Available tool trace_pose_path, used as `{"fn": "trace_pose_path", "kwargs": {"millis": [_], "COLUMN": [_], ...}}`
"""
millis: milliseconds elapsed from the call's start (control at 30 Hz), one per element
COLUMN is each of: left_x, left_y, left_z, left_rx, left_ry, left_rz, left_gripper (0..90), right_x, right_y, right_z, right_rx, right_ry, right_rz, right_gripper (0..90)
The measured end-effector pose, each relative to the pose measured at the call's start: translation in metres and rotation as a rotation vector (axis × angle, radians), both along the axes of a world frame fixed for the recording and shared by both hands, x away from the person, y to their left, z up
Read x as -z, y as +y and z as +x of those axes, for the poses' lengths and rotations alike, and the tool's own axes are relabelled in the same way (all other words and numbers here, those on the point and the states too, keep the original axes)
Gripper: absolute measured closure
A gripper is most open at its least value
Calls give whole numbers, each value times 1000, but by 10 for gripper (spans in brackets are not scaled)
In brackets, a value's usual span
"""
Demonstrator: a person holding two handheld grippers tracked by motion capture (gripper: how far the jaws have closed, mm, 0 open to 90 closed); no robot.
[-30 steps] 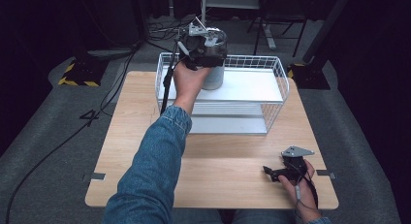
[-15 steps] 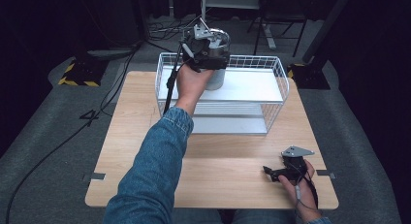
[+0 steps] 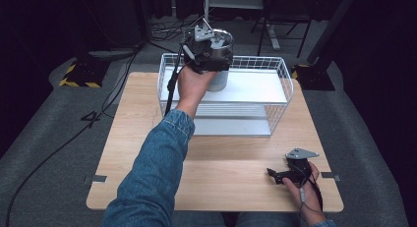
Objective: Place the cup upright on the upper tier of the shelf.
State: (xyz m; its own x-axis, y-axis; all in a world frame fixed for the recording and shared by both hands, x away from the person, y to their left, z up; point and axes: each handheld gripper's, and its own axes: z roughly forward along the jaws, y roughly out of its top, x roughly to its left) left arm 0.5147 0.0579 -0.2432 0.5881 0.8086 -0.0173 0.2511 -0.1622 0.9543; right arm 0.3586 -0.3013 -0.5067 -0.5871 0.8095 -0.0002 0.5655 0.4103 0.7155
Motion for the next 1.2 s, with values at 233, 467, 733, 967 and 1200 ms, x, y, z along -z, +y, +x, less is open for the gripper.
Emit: {"fn": "trace_pose_path", "kwargs": {"millis": [233,467,733,967,1200], "left_x": [-4,-10,-17,-21,-20], "left_y": [11,21,35,46,55], "left_z": [-13,-35,-65,-95,-121], "left_rx": [7,30,72,108,124], "left_ry": [-37,-63,-81,-95,-98], "left_rz": [-9,-21,-44,-51,-35], "left_gripper": [0,0,0,0,0], "right_x": [0,0,0,0,0], "right_y": [0,0,0,1,1], "right_z": [0,1,3,6,7], "right_rx": [0,-10,-31,-44,-48], "right_ry": [0,-1,1,1,1], "right_rz": [-1,-3,-5,-6,-5], "right_gripper": [9,9,7,6,6]}}
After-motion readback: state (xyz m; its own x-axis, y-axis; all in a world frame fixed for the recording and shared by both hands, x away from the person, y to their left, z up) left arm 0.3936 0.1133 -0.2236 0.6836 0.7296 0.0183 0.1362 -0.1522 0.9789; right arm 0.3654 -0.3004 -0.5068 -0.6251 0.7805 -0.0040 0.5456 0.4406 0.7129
